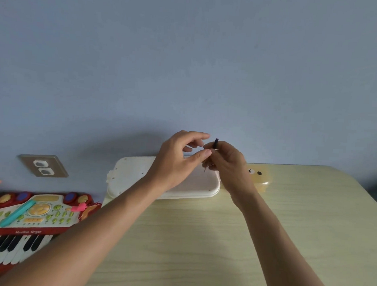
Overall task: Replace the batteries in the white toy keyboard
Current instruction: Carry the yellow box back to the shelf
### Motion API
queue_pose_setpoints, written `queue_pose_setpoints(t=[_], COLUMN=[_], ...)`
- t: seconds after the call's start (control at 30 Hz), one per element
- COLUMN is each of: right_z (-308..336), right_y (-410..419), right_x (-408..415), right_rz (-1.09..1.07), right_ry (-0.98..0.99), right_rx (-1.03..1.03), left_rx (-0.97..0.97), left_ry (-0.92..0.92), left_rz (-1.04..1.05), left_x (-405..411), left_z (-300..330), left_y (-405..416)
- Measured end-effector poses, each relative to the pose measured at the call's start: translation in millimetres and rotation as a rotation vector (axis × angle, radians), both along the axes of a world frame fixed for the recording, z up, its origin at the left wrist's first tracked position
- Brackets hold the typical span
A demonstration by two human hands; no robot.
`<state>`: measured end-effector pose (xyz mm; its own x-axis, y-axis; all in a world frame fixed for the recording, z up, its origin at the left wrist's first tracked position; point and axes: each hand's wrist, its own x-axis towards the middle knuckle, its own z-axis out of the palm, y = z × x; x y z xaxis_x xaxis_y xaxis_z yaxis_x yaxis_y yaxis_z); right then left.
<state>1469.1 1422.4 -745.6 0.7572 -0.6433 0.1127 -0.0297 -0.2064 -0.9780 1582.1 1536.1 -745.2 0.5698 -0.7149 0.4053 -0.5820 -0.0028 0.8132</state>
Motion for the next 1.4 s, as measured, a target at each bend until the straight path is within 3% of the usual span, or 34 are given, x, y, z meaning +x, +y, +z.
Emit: queue_pose_setpoints(t=[0.1,0.23,0.47,0.6,0.73,0.93,1.13,1.27,1.4], right_z=[5.9,-0.7,-19.6,-24.1,-28.1,-15.0,83.8,197.4,332.1], right_y=[-27.5,-66.2,-84.3,-88.7,-90.3,-98.9,-102.1,-101.3,-96.2], right_x=[-35.5,-84.7,-110.8,-105.8,-102.9,-110.9,-138.5,-165.0,-208.0], right_rz=[-0.103,-0.257,-0.149,-0.107,-0.131,-0.206,-0.221,-0.349,-0.450], right_ry=[0.027,0.222,0.563,0.606,0.575,0.323,0.148,0.104,0.133], right_rx=[-0.008,-0.088,-0.204,-0.307,-0.333,-0.165,0.011,0.023,-0.016], left_rx=[0.099,0.375,0.765,0.763,0.698,0.512,0.368,0.299,0.279], left_ry=[0.018,-0.023,-0.302,-0.407,-0.371,0.013,0.266,0.378,0.344], left_rz=[-0.042,-0.112,-0.122,-0.078,-0.052,-0.165,-0.318,-0.378,-0.403], left_x=[-16.5,-33.4,-40.0,-38.9,-37.3,-31.5,-52.3,-86.9,-132.1], left_z=[0.7,0.1,-8.8,-16.7,-23.8,-4.3,94.5,203.1,334.0], left_y=[-17.7,-41.8,-66.6,-71.5,-76.5,-83.9,-104.6,-119.0,-132.2])
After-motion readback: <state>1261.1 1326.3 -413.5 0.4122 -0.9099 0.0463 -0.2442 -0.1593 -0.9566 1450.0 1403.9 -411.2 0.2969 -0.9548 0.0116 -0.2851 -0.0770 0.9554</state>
